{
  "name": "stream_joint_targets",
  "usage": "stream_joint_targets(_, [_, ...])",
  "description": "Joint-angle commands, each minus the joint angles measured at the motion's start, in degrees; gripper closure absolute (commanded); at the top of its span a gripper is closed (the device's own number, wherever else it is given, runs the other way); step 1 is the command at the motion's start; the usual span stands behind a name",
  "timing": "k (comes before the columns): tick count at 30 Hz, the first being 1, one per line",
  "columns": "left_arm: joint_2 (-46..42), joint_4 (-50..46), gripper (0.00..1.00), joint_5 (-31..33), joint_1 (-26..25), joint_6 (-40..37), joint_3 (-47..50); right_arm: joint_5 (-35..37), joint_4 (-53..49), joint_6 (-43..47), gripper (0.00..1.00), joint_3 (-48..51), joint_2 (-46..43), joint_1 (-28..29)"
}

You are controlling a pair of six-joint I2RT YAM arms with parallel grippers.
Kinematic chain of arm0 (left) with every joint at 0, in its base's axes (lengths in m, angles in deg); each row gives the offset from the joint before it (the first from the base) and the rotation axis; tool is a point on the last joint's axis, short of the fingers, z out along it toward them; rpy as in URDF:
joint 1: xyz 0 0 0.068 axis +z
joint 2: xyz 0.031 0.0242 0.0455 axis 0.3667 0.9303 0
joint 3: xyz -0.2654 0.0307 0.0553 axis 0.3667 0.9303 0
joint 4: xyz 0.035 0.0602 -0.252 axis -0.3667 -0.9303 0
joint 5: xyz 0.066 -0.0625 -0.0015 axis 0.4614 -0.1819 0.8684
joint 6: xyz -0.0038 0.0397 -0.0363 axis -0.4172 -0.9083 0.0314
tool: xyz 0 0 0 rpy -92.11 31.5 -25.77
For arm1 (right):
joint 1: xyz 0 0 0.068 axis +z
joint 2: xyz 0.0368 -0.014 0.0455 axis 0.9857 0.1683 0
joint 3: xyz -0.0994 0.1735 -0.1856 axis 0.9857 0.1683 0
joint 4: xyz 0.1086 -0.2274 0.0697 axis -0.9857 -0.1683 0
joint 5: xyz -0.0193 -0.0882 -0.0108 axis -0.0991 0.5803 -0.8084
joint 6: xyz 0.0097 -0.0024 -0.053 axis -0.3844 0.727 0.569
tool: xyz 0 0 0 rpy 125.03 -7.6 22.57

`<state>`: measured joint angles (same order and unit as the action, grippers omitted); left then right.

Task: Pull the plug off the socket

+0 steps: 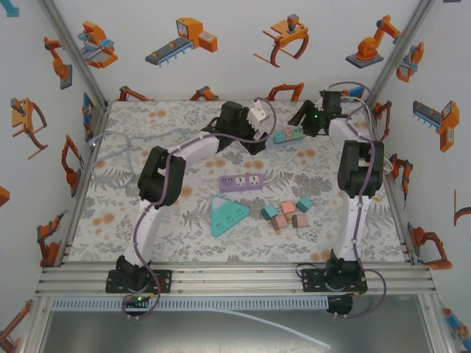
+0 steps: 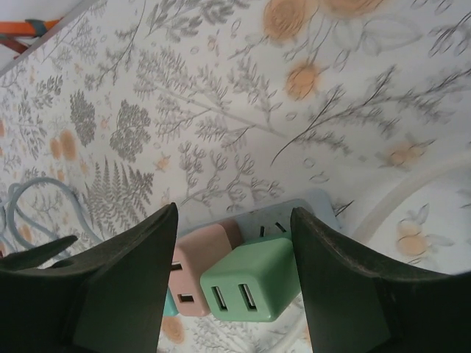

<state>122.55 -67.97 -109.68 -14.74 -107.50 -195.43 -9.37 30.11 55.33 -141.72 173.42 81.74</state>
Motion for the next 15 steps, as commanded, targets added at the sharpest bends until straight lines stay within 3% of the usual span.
stream_joint_targets(1, [-3.94,1.06,0.03,-2.38,1.85,-1.52,5.36,-2.78,0.71,-5.42,0.42,4.75,-3.24,7.28])
stream_joint_targets(7, [-13.98,10.16,0.03,-3.48,5.58,5.99,21.54,-0.63,2.88,-10.43,0.43,9.23,-6.23,14.42])
stream_joint_targets(15, [-26.14,10.09,0.03,4.11,8.10,17.54,36.97,6.82,3.00,-13.36,0.43,11.51,-9.87,24.31])
